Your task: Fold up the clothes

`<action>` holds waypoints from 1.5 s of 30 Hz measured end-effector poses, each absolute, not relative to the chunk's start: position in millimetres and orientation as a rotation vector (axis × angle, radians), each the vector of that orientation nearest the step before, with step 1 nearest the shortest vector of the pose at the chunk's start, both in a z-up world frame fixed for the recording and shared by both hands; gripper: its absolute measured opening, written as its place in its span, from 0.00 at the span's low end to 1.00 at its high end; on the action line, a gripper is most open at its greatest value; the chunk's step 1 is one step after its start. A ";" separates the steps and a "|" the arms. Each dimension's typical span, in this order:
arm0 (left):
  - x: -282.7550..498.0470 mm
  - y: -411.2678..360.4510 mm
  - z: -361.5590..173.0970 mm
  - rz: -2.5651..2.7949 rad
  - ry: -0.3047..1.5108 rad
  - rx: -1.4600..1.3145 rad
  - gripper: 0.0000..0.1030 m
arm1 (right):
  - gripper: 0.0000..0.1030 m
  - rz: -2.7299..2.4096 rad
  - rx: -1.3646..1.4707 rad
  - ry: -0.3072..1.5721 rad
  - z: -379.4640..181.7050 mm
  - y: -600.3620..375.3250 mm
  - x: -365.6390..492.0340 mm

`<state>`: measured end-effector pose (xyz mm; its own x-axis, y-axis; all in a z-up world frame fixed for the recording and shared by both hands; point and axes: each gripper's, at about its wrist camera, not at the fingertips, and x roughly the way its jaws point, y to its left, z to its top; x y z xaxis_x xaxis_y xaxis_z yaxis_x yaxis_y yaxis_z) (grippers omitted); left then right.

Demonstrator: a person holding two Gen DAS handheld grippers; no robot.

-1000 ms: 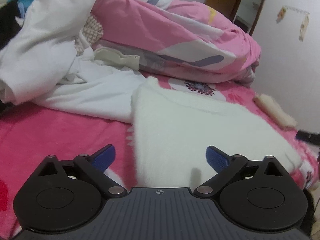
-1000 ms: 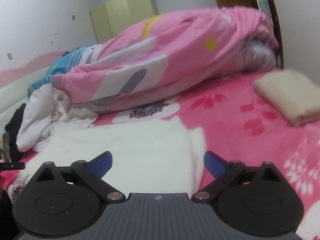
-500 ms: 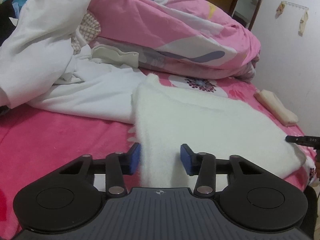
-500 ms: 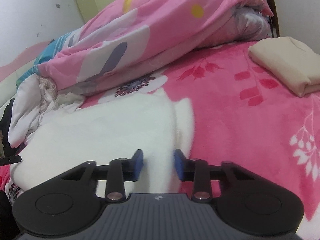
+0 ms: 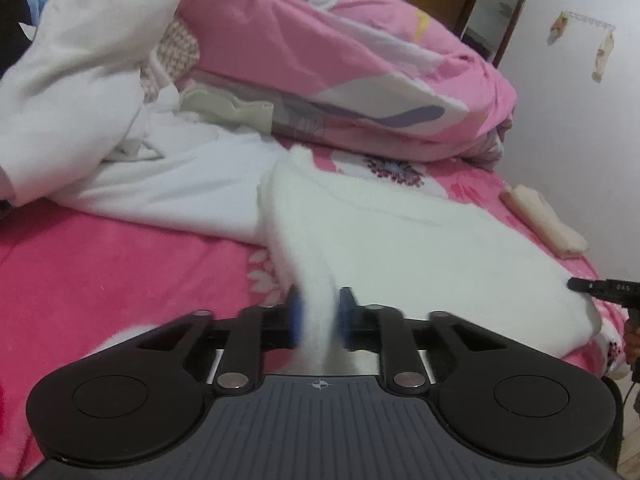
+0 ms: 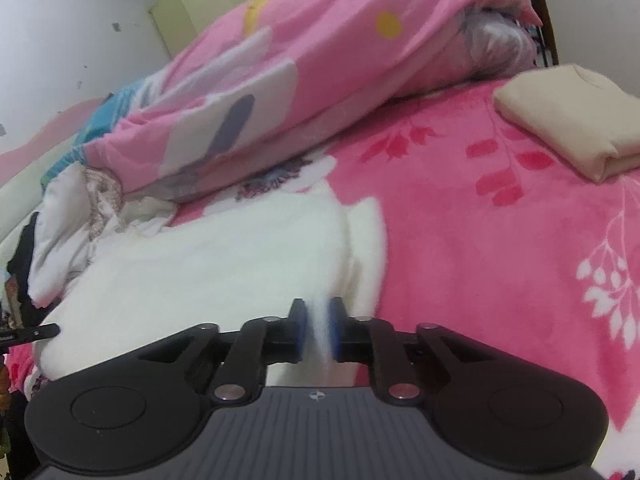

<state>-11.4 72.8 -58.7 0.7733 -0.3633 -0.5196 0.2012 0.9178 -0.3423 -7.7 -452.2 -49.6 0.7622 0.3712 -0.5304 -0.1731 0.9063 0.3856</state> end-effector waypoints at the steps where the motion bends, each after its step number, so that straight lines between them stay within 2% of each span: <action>1: -12.0 74.9 -58.2 -0.315 0.615 -0.287 0.12 | 0.10 0.303 0.332 0.630 -48.0 -452.4 -10.8; 17: -7.1 89.3 -62.7 -0.379 0.679 -0.359 0.12 | 0.08 0.270 0.450 0.605 -54.0 -463.8 -40.3; 19: -6.2 91.7 -63.6 -0.391 0.695 -0.387 0.23 | 0.08 0.275 0.465 0.600 -55.2 -464.7 -40.3; 20: -6.6 93.4 -64.2 -0.397 0.703 -0.404 0.36 | 0.10 0.282 0.480 0.598 -55.1 -465.4 -41.4; 21: -7.7 94.5 -65.5 -0.400 0.707 -0.417 0.38 | 0.12 0.287 0.498 0.600 -54.9 -466.9 -42.4; 22: -9.1 95.1 -67.0 -0.403 0.707 -0.424 0.38 | 0.13 0.290 0.516 0.604 -54.7 -468.5 -43.1; 23: -10.3 94.6 -68.4 -0.404 0.706 -0.421 0.33 | 0.15 0.295 0.524 0.606 -54.9 -469.2 -44.3; 24: -11.4 93.0 -69.1 -0.405 0.705 -0.408 0.16 | 0.15 0.297 0.519 0.609 -55.3 -468.8 -45.2; 26: -14.1 92.7 -67.7 -0.417 0.710 -0.415 0.11 | 0.09 0.300 0.491 0.613 -54.9 -465.5 -46.7; 34: -21.1 94.1 -70.5 -0.415 0.749 -0.415 0.11 | 0.08 0.286 0.465 0.616 -54.7 -463.6 -54.6; 37: -21.1 94.3 -69.0 -0.410 0.745 -0.401 0.19 | 0.08 0.279 0.512 0.621 -61.4 -468.3 -51.3; 39: -23.5 96.9 -68.6 -0.401 0.746 -0.411 0.37 | 0.14 0.286 0.552 0.614 -61.7 -472.5 -53.2; 40: -25.1 98.6 -69.1 -0.399 0.747 -0.417 0.38 | 0.17 0.292 0.572 0.609 -61.4 -474.8 -55.4; 42: -27.8 101.6 -71.8 -0.400 0.746 -0.433 0.38 | 0.37 0.304 0.585 0.602 -61.5 -476.6 -60.5; 44: -29.3 103.2 -74.9 -0.405 0.746 -0.446 0.36 | 0.39 0.321 0.573 0.610 -63.4 -474.2 -65.0; 45: -28.7 102.1 -76.5 -0.410 0.750 -0.447 0.22 | 0.35 0.330 0.567 0.614 -64.4 -473.1 -67.2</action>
<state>-28.7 102.1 -76.5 0.6620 -0.5041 -0.5547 0.1939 0.8301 -0.5229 -67.2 -473.1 -64.4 0.7727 0.4501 -0.4476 -0.1245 0.7989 0.5885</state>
